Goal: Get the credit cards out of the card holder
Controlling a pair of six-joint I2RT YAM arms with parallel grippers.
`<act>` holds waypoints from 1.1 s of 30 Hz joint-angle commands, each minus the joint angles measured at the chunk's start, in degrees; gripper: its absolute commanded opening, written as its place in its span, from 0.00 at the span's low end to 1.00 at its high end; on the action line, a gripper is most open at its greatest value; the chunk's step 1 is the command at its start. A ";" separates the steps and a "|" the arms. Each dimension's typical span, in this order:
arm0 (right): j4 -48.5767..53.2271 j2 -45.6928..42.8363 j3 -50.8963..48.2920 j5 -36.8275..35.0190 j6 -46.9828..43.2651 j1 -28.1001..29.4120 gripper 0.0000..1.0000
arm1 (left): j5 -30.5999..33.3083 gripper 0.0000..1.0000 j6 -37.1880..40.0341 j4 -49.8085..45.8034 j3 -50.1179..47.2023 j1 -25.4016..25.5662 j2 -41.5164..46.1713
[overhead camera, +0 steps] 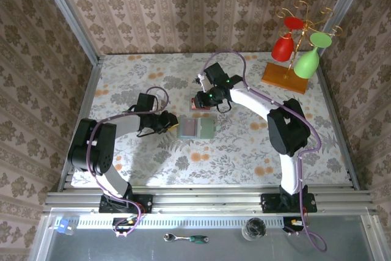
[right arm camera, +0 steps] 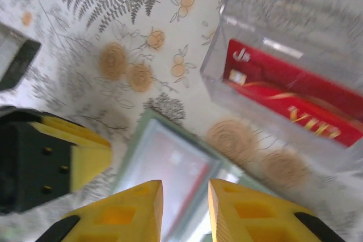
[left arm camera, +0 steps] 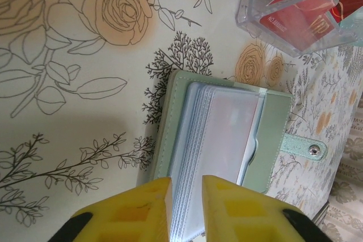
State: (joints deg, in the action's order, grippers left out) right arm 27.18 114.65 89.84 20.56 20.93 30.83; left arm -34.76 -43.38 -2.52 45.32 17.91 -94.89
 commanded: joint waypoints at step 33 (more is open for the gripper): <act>-11.24 3.81 -9.03 13.78 25.26 3.62 0.37 | 0.48 0.03 3.40 -4.19 2.22 0.93 -6.17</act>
State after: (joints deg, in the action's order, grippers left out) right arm 14.96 117.01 81.84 33.50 45.43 33.93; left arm -34.96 -41.52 -4.54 46.41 19.03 -99.55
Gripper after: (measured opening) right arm 0.370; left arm 0.050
